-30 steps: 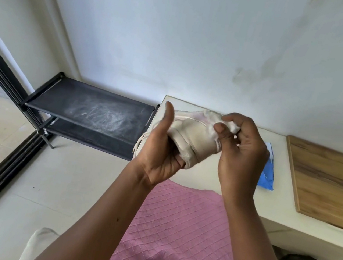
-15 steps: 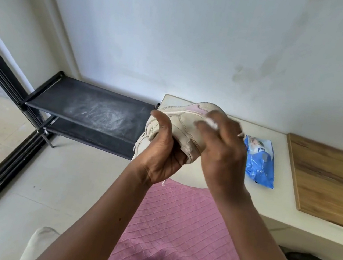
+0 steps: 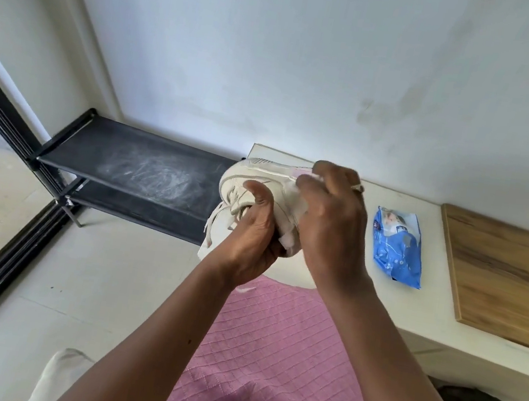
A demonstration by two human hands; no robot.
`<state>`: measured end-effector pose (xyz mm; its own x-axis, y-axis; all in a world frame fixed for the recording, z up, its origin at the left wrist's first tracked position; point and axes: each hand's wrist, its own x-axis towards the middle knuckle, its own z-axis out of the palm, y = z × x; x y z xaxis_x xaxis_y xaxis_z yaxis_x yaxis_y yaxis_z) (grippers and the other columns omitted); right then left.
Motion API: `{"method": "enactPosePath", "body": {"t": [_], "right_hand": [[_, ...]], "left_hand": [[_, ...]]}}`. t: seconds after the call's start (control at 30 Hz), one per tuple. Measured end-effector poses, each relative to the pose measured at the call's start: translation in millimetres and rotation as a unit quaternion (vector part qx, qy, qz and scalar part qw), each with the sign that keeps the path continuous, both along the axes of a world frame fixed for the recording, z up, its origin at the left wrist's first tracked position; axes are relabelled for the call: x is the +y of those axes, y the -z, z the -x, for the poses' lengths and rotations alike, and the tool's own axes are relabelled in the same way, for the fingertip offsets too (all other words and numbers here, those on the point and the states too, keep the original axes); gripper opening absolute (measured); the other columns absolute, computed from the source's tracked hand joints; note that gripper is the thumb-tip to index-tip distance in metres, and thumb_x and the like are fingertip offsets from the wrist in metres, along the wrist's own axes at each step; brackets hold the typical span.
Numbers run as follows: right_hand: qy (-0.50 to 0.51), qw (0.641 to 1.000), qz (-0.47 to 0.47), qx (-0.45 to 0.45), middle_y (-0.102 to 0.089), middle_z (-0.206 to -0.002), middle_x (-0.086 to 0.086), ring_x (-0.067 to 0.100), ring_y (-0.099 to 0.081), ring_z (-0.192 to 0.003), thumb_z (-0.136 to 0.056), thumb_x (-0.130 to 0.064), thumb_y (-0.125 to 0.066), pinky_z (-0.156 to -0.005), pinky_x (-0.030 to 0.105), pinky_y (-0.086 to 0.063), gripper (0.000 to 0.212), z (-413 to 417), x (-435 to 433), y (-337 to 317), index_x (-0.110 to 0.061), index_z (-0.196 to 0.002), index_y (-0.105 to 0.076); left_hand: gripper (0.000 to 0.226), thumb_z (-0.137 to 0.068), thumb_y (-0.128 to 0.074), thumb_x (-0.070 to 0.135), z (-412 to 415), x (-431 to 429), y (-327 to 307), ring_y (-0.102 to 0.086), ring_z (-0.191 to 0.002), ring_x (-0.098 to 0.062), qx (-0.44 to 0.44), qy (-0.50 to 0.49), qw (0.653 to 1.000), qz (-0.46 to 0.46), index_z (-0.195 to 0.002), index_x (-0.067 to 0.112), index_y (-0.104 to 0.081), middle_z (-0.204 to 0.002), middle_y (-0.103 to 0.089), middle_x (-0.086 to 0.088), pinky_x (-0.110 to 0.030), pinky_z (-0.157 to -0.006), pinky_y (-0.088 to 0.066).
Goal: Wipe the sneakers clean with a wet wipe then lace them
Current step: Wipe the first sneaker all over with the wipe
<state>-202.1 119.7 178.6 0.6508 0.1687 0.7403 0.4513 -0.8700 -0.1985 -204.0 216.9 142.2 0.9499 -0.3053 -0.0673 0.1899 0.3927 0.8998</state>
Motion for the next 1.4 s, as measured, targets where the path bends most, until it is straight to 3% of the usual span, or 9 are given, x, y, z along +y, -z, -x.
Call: {"method": "enactPosePath", "body": {"t": [0.13,0.27,0.4,0.53,0.67,0.8,1.03,1.2,1.4], "right_hand": [[-0.012,0.999,-0.023,0.026,-0.065,-0.078,0.011,0.029,-0.058,-0.072,-0.072,0.002,-0.05,-0.062,0.03,-0.046,0.018,3.4,5.0,-0.3,-0.001,-0.072,-0.068],[-0.07,0.997,-0.019,0.019,-0.068,-0.078,0.004,0.024,-0.063,-0.076,-0.075,-0.002,-0.053,-0.074,0.03,-0.036,0.018,25.5,2.1,12.0,-0.006,-0.073,-0.07],[-0.047,0.997,-0.067,-0.006,-0.069,-0.079,0.005,0.025,-0.062,-0.081,-0.075,0.004,-0.049,-0.072,0.039,-0.049,0.023,15.6,-14.3,10.1,-0.005,-0.071,-0.07],[0.014,0.994,-0.107,-0.011,-0.068,-0.076,0.006,0.026,-0.06,-0.073,-0.063,0.015,-0.061,-0.064,0.03,-0.048,0.024,-2.9,-11.4,-4.1,-0.005,-0.072,-0.07],[0.069,0.978,-0.198,-0.018,-0.063,-0.077,0.009,0.028,-0.06,-0.068,-0.062,0.018,-0.054,-0.061,0.027,-0.041,0.033,-5.9,-7.3,-12.6,-0.005,-0.078,-0.071],[0.11,0.979,-0.165,-0.046,-0.064,-0.082,0.013,0.029,-0.062,-0.075,-0.074,0.013,-0.045,-0.064,0.028,-0.046,0.035,7.9,-8.5,4.5,-0.002,-0.091,-0.071],[0.099,0.944,-0.308,-0.064,-0.067,-0.084,0.012,0.017,-0.061,-0.08,-0.081,0.006,-0.053,-0.072,0.014,-0.045,0.019,4.5,0.9,7.2,0.0,-0.085,-0.071],[0.01,0.992,-0.109,-0.06,-0.065,-0.083,0.012,0.02,-0.051,-0.082,-0.069,0.011,-0.045,-0.072,0.025,-0.041,0.031,-2.8,11.4,-4.7,-0.001,-0.083,-0.07],[0.065,0.967,-0.245,-0.038,-0.066,-0.083,0.008,0.02,-0.061,-0.077,-0.079,0.006,-0.053,-0.068,0.024,-0.046,0.021,0.4,-0.9,8.6,-0.003,-0.083,-0.071]], "left_hand": [[0.079,-0.065,-0.01,0.075,-0.3,-1.9,-0.1,-0.047,-0.077,-0.018,-0.011,0.019,1.0,-0.011,-0.085,0.027,-0.069,-0.08,-0.049,-0.012,-0.027,-0.063,-0.039],[0.117,-0.058,-0.002,0.09,-7.2,8.0,14.0,-0.042,-0.076,-0.024,-0.001,0.017,0.999,-0.045,-0.088,-0.008,-0.057,-0.079,-0.05,-0.014,-0.028,-0.071,-0.041],[0.082,-0.073,-0.008,0.082,-10.1,5.8,10.2,-0.036,-0.089,-0.023,0.015,-0.026,0.999,-0.021,-0.087,0.02,-0.06,-0.093,-0.046,-0.013,-0.039,-0.095,-0.028],[0.081,-0.055,-0.036,0.093,-8.2,1.2,-9.0,-0.037,-0.089,-0.024,-0.038,0.048,0.998,-0.022,-0.088,0.025,-0.067,-0.095,-0.042,-0.018,-0.039,-0.079,-0.034],[0.037,-0.059,-0.087,0.032,-6.8,4.0,-9.2,-0.048,-0.082,-0.026,-0.067,0.063,0.996,0.004,-0.086,0.013,-0.071,-0.086,-0.058,-0.018,-0.039,-0.073,-0.038],[0.059,-0.06,-0.066,-0.017,-5.7,10.9,-7.6,-0.056,-0.119,-0.028,-0.056,0.065,0.996,0.018,-0.113,0.008,-0.062,-0.115,-0.066,-0.009,-0.042,-0.103,-0.042],[0.051,-0.057,-0.067,-0.003,-5.0,5.1,-5.5,-0.056,-0.106,-0.029,-0.058,0.043,0.997,-0.036,-0.106,0.009,-0.061,-0.106,-0.064,-0.015,-0.052,-0.099,-0.043],[0.034,-0.066,-0.057,-0.017,7.6,0.6,-1.3,-0.063,-0.075,0.005,-0.098,0.074,0.982,-0.141,-0.083,0.012,-0.062,-0.072,-0.07,0.016,-0.011,-0.069,-0.047],[0.044,-0.054,-0.07,0.013,1.3,7.9,6.3,-0.051,-0.084,-0.036,-0.021,-0.008,0.996,-0.087,-0.093,-0.002,-0.057,-0.086,-0.054,-0.022,-0.048,-0.081,-0.042]]}}
